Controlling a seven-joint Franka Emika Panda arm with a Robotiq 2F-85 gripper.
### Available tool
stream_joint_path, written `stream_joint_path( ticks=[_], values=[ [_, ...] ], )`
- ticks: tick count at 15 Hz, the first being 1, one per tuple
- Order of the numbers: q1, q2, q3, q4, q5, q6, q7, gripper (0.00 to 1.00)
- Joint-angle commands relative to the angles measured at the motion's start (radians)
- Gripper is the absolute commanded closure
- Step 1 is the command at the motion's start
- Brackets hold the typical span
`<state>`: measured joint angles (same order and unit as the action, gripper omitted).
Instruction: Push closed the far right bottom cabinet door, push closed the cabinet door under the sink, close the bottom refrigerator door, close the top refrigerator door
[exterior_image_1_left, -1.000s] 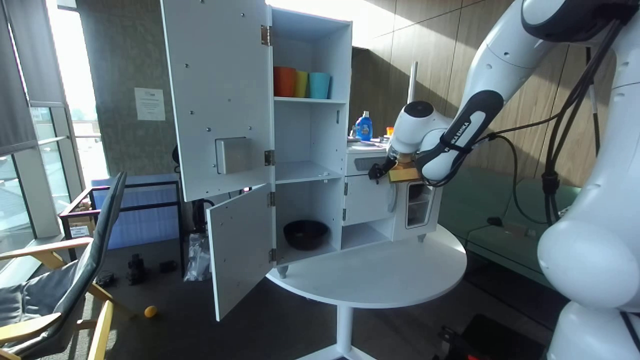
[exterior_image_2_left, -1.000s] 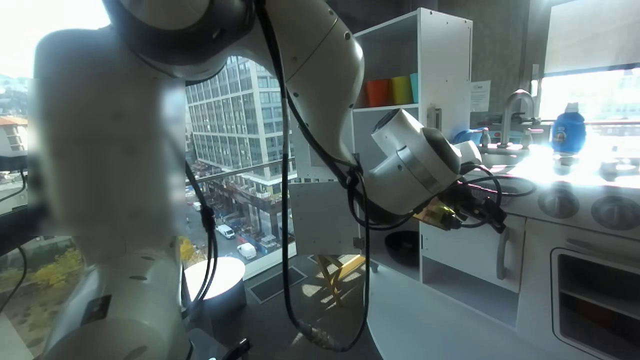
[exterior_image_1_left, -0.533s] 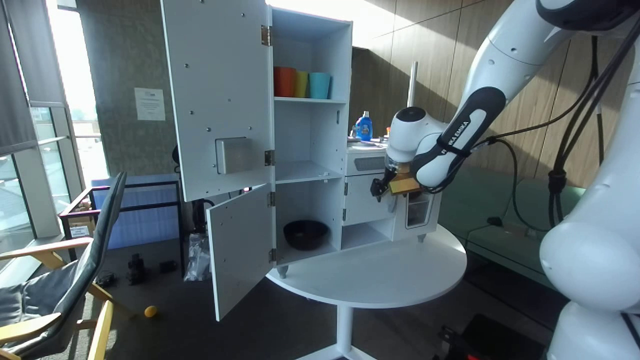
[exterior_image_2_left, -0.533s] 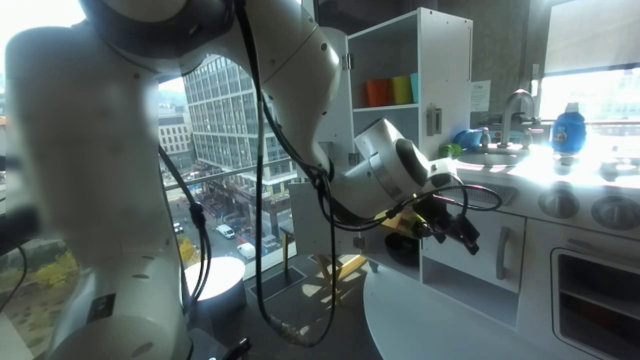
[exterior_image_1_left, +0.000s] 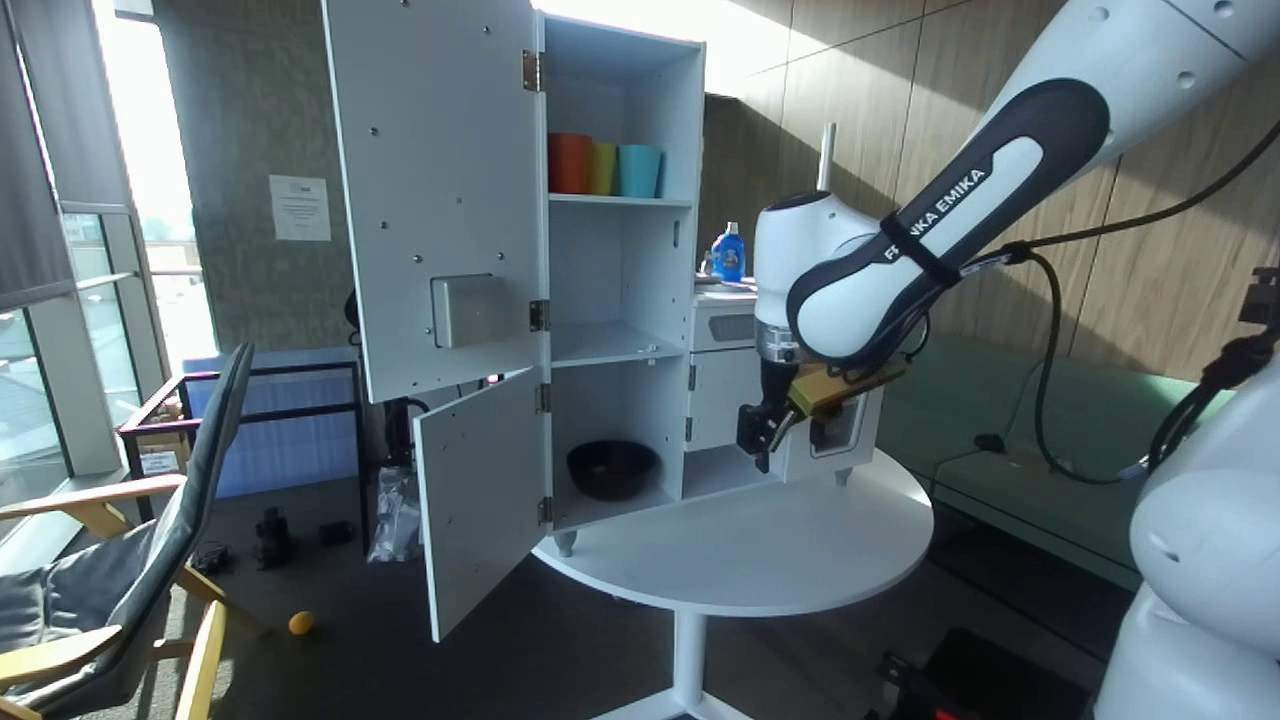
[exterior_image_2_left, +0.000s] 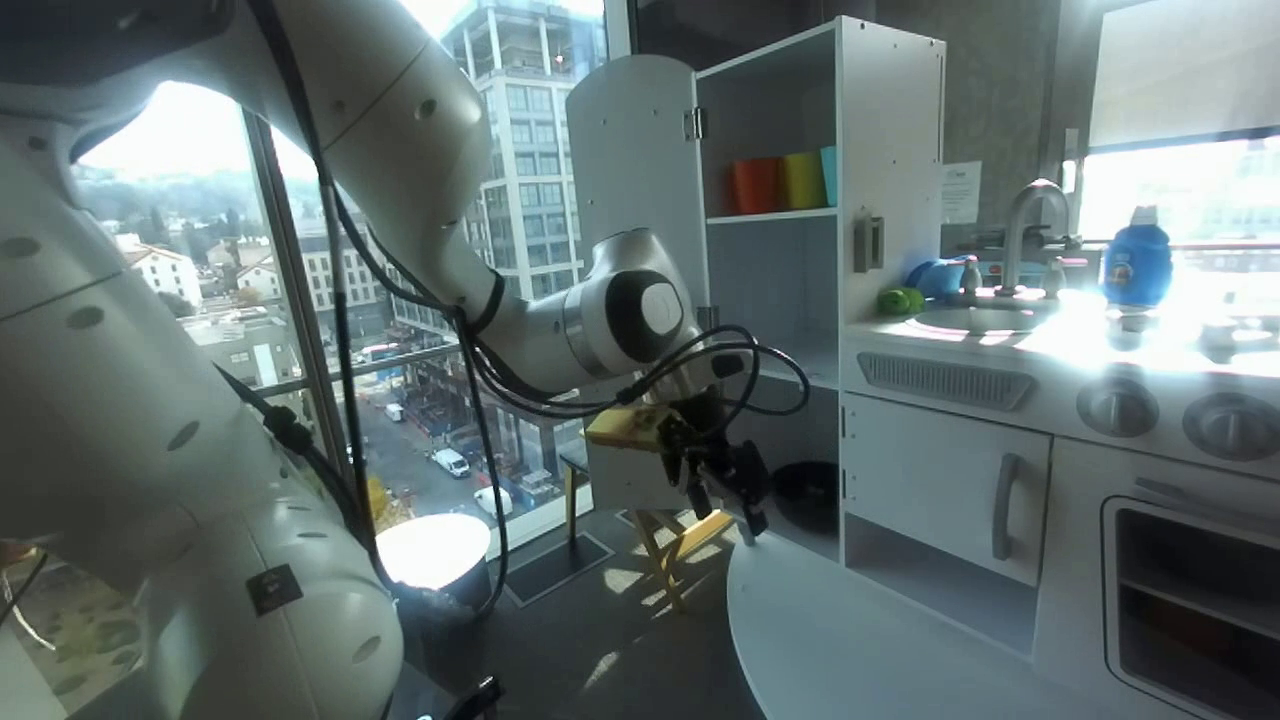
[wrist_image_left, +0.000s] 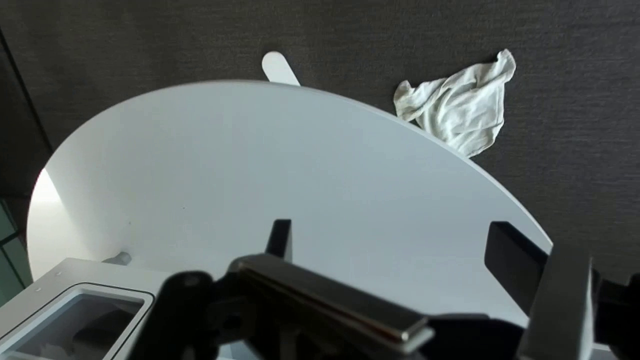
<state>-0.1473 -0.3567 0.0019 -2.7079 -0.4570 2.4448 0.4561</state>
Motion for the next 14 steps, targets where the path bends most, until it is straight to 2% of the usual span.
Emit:
stream_joint_path(
  ticks=[1, 4, 7, 11, 14],
  values=[
    [0.081, -0.152, 0.118, -0.006, 0.137, -0.176, 0.044, 0.0],
    [0.142, -0.153, 0.207, 0.062, 0.257, -0.251, 0.122, 0.0],
    [0.2, -0.116, 0.243, 0.122, 0.4, -0.245, 0.185, 0.0],
    [0.247, -0.059, 0.275, 0.185, 0.545, -0.148, 0.255, 0.0],
    [0.239, 0.027, 0.298, 0.259, 0.566, -0.074, 0.324, 0.0]
  ],
)
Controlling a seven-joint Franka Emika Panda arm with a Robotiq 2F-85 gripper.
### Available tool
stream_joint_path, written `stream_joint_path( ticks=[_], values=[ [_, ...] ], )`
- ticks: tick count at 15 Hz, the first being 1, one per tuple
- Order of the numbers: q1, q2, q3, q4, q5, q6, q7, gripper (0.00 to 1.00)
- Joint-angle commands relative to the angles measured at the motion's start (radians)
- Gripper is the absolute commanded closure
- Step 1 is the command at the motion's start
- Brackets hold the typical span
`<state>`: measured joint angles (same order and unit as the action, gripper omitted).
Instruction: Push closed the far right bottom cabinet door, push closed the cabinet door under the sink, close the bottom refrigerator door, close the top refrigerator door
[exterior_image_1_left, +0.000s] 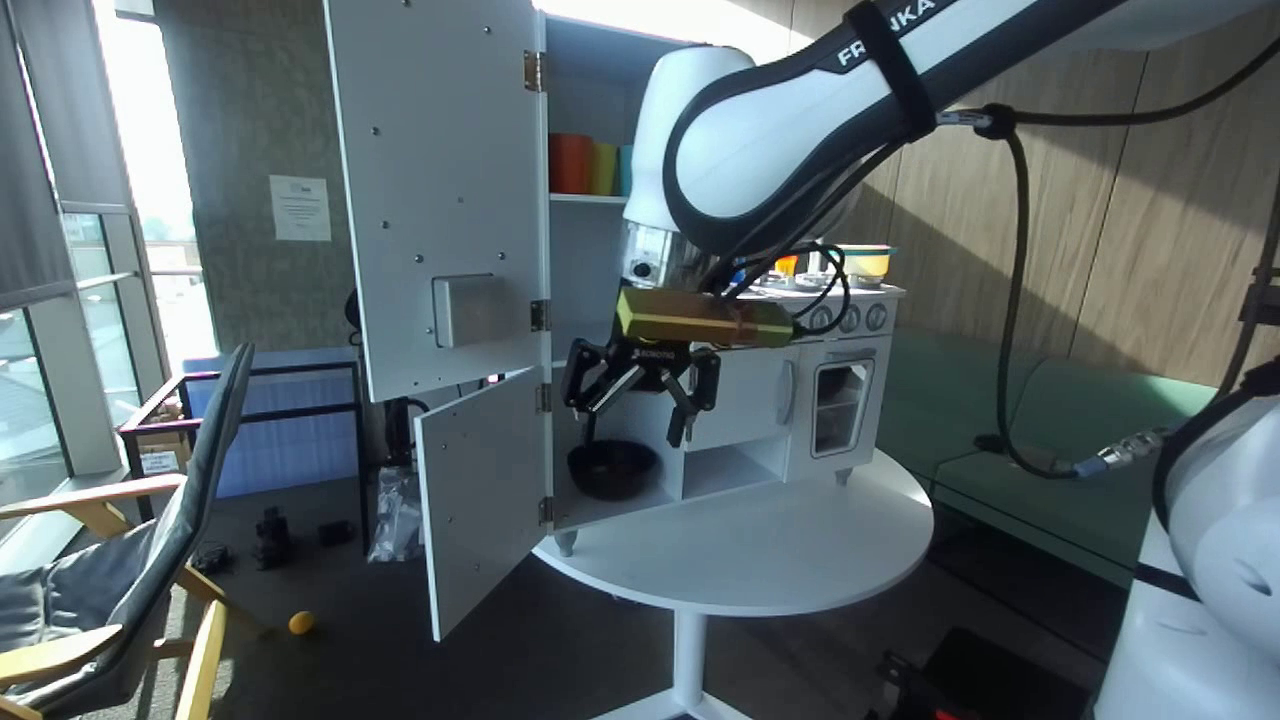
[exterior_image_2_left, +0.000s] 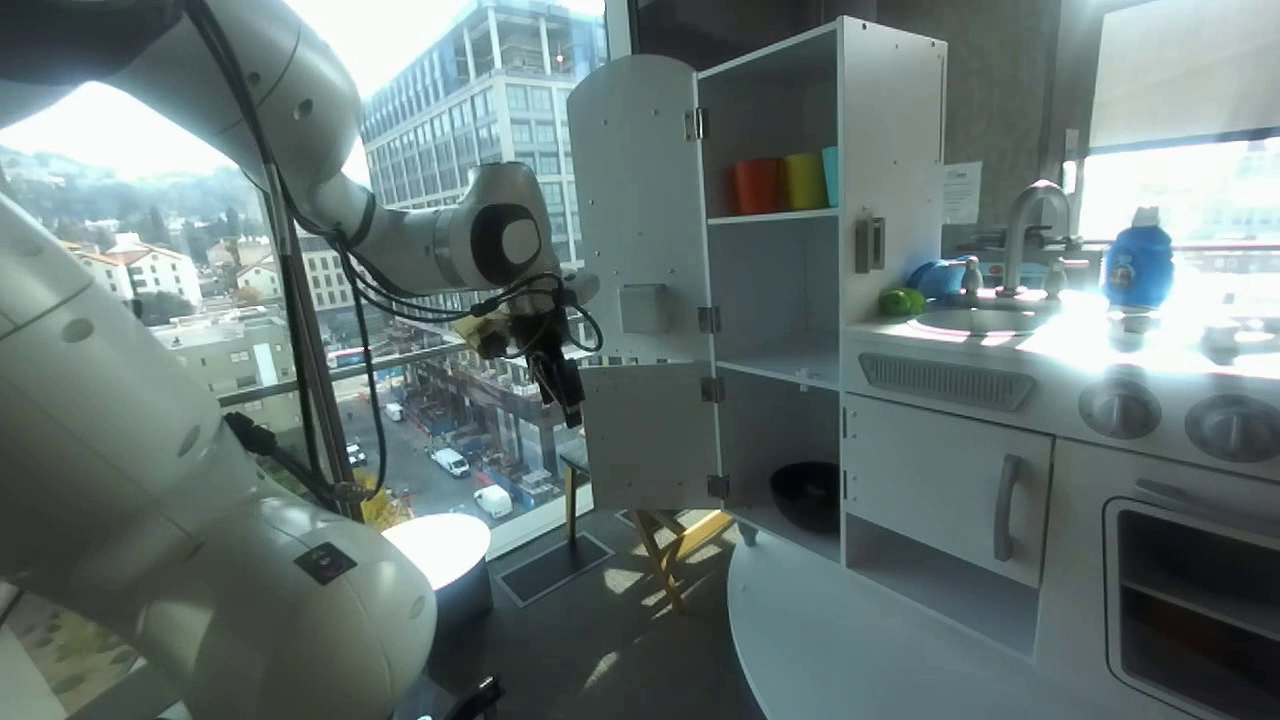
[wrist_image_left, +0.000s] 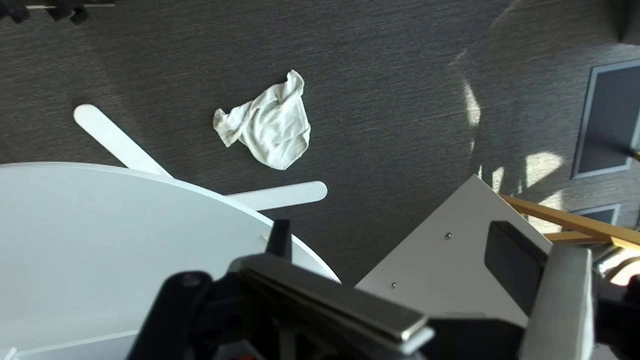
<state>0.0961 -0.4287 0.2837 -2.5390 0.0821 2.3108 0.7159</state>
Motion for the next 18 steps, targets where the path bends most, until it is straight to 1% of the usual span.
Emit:
stream_joint_path(
  ticks=[1, 4, 6, 8, 11, 13, 15, 16, 18],
  values=[
    [-0.013, 0.137, 0.025, 0.12, 0.014, 0.09, 0.095, 0.0],
    [-0.023, 0.247, 0.034, 0.21, -0.035, 0.166, 0.183, 0.0],
    [-0.014, 0.316, 0.026, 0.28, -0.058, 0.185, 0.234, 0.0],
    [-0.003, 0.373, 0.02, 0.348, -0.117, 0.21, 0.29, 0.0],
    [0.021, 0.446, -0.002, 0.448, -0.202, 0.223, 0.354, 0.0],
    [0.035, 0.494, -0.02, 0.499, -0.273, 0.237, 0.396, 0.0],
    [0.05, 0.543, -0.046, 0.538, -0.316, 0.242, 0.422, 0.0],
    [0.058, 0.562, -0.061, 0.552, -0.325, 0.242, 0.428, 0.0],
    [0.068, 0.596, -0.091, 0.564, -0.304, 0.253, 0.413, 0.0]
  ],
)
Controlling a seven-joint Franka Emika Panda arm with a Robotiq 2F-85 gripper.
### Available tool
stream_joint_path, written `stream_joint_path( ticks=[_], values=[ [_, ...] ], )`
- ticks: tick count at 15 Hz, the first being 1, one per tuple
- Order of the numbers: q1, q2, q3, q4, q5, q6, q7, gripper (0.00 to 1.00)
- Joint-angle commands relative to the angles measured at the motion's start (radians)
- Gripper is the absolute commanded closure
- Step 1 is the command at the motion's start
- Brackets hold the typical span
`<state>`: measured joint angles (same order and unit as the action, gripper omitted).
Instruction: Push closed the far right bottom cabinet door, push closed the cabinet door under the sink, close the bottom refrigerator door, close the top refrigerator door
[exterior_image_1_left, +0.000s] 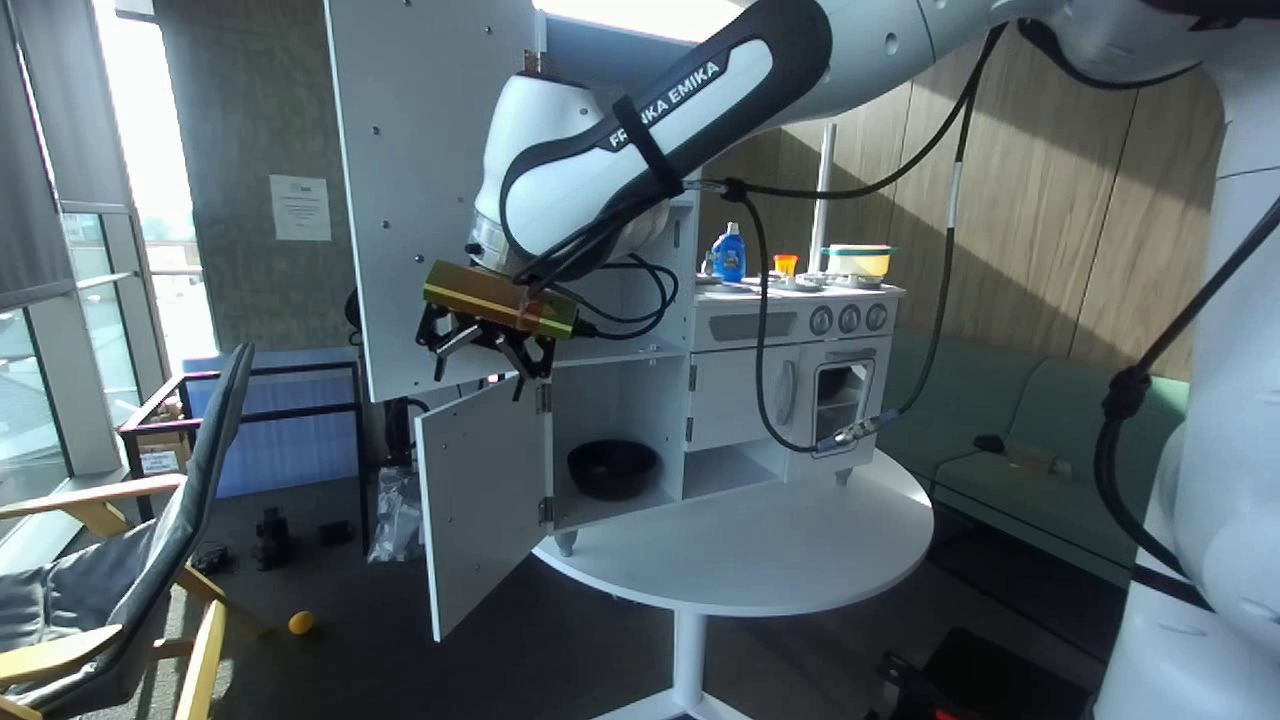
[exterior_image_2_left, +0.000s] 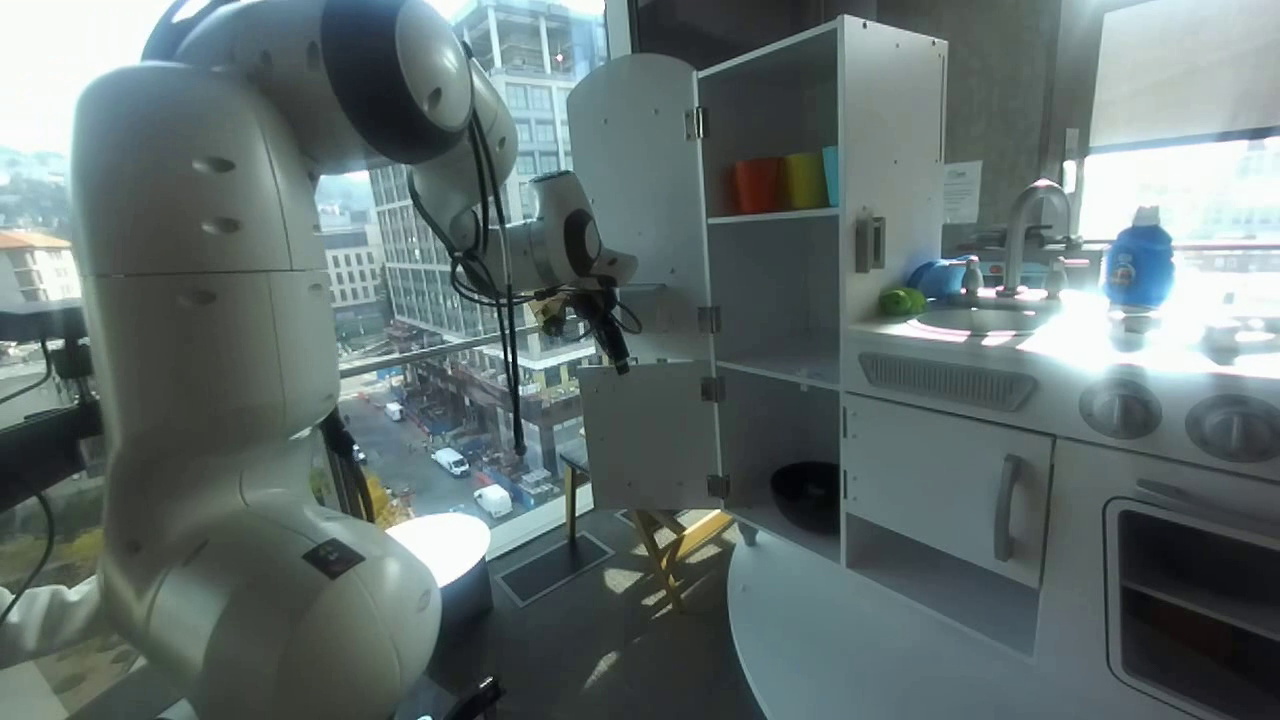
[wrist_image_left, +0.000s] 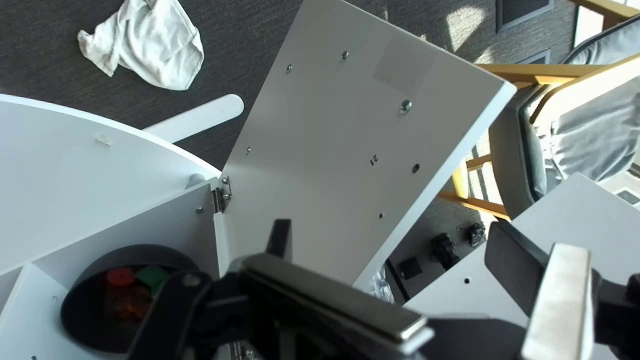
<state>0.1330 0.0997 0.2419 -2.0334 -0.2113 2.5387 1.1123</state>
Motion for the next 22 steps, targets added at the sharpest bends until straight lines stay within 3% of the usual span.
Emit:
stream_joint_path(
  ticks=[1, 7, 14, 18, 22],
  values=[
    [0.035, 0.08, -0.064, 0.058, -0.009, 0.04, 0.01, 0.0],
    [0.055, 0.038, -0.153, -0.027, -0.069, 0.051, -0.018, 0.0],
    [-0.014, -0.149, -0.207, -0.21, -0.085, -0.085, -0.128, 0.0],
    [-0.089, -0.262, -0.211, -0.273, -0.313, -0.204, -0.156, 0.0],
    [-0.161, -0.317, -0.207, -0.297, -0.551, -0.16, -0.172, 0.0]
  ],
)
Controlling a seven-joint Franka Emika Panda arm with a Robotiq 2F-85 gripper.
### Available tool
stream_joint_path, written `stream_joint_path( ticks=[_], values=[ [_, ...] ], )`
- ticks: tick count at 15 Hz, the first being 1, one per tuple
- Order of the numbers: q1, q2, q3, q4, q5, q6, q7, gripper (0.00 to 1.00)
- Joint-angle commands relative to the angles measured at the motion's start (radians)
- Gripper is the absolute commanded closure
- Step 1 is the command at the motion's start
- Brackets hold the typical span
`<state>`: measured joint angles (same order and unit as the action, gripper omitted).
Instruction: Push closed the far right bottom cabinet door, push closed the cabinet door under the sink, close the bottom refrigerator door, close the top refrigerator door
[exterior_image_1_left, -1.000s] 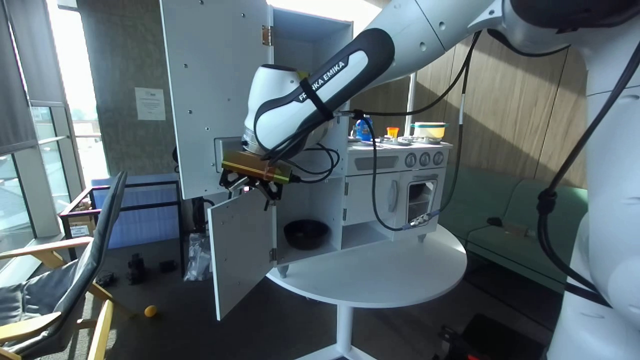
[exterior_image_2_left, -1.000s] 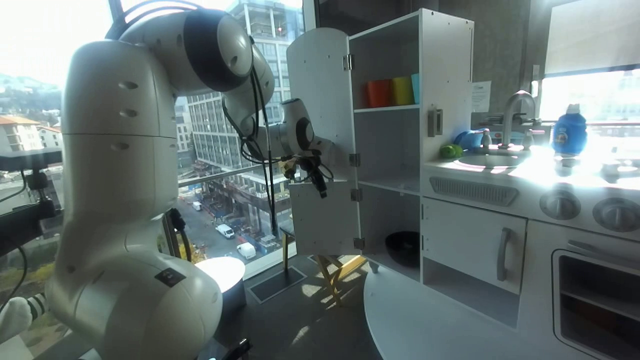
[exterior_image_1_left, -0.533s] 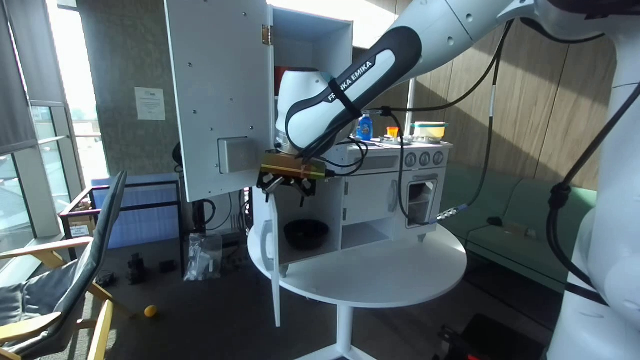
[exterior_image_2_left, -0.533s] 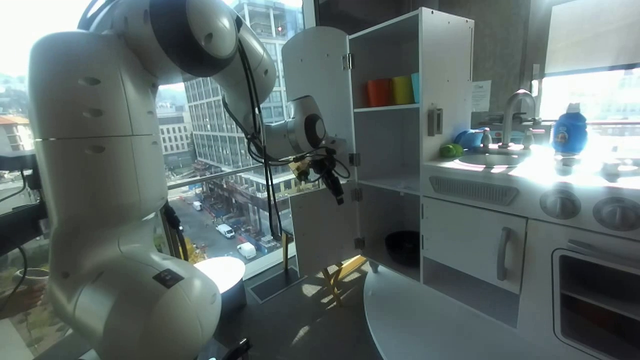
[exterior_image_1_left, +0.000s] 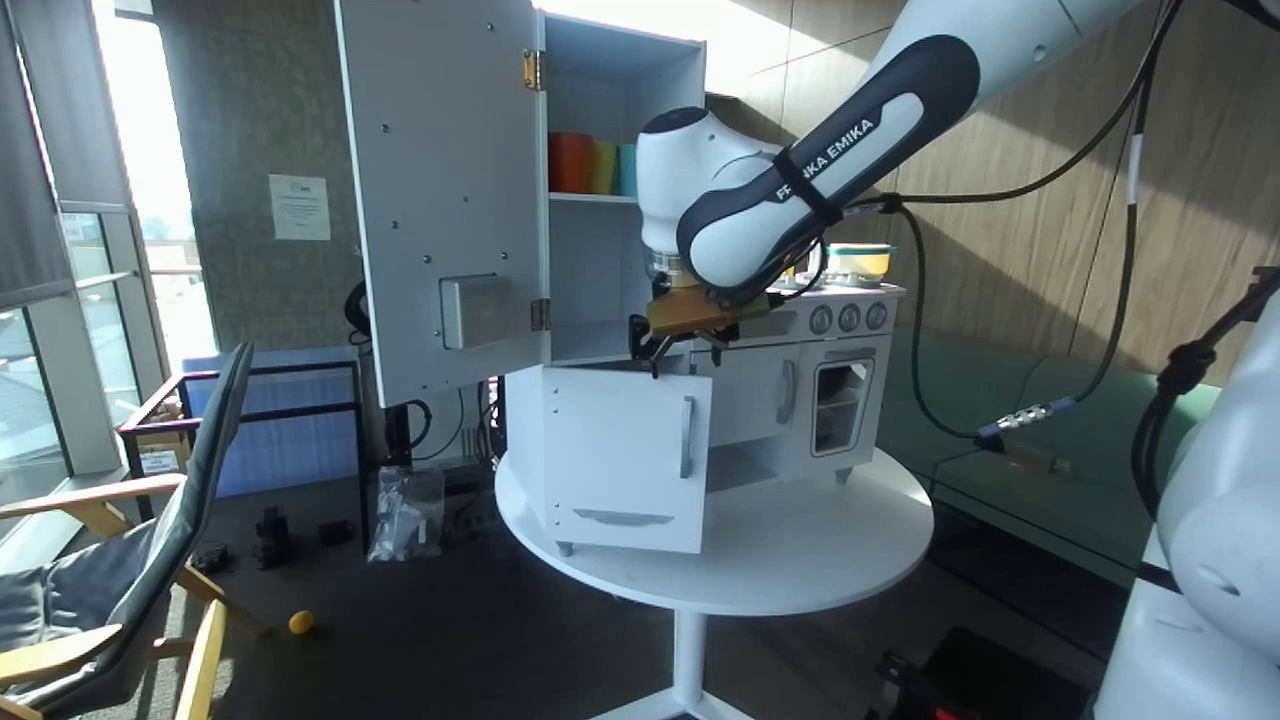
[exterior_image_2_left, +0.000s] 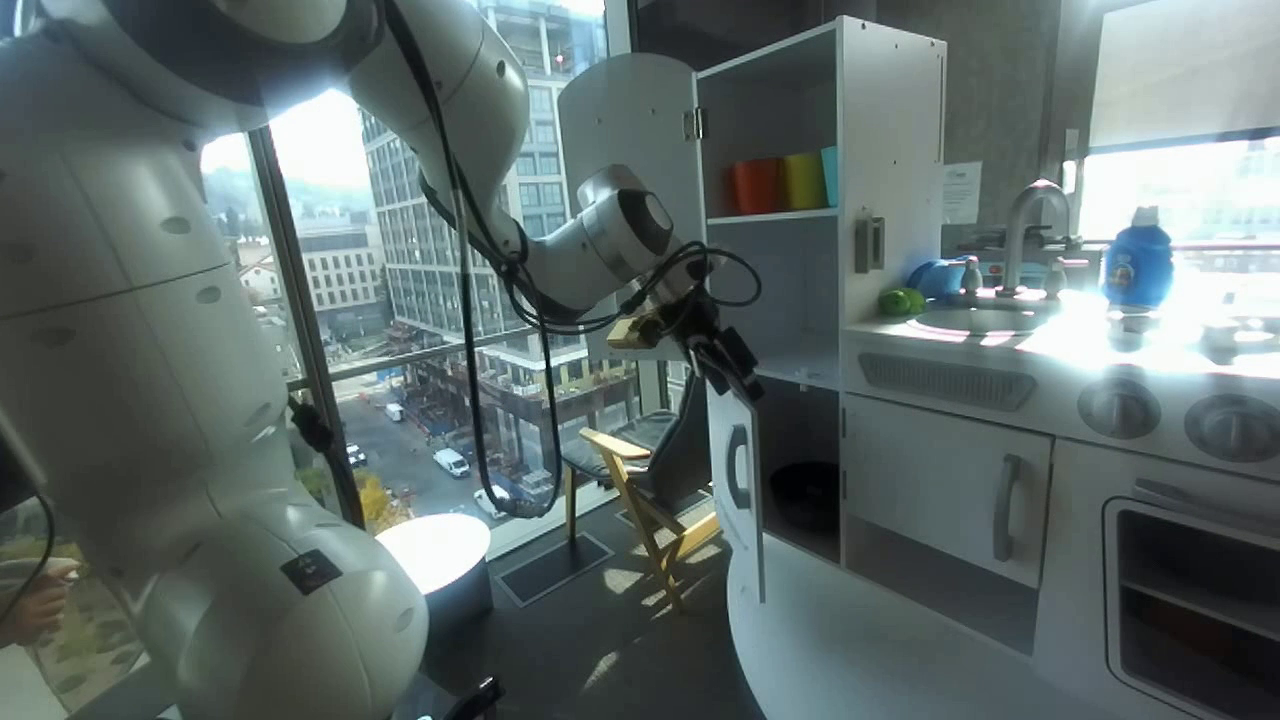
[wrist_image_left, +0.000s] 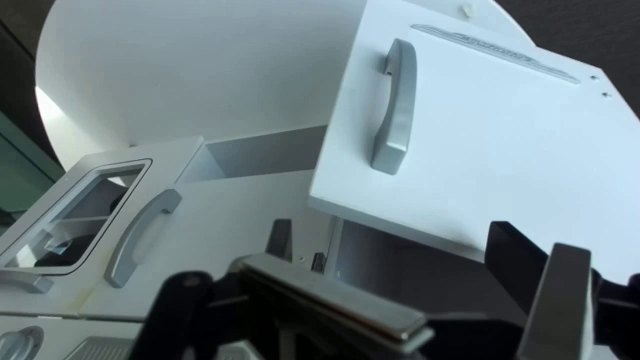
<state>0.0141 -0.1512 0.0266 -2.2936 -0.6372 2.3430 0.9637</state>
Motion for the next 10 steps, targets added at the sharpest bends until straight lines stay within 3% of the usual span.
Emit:
stream_joint_path(
  ticks=[1, 3, 4, 7, 10],
  values=[
    [-0.052, -0.08, 0.008, -0.044, -0.17, 0.053, -0.018, 0.0],
    [-0.06, -0.113, 0.006, -0.062, -0.214, 0.083, -0.011, 0.0],
    [-0.051, -0.139, 0.002, -0.084, -0.173, 0.086, -0.03, 0.0],
    [-0.015, -0.247, 0.001, -0.17, -0.026, 0.112, -0.152, 0.0],
    [0.047, -0.388, 0.023, -0.244, 0.217, 0.061, -0.321, 0.0]
  ],
)
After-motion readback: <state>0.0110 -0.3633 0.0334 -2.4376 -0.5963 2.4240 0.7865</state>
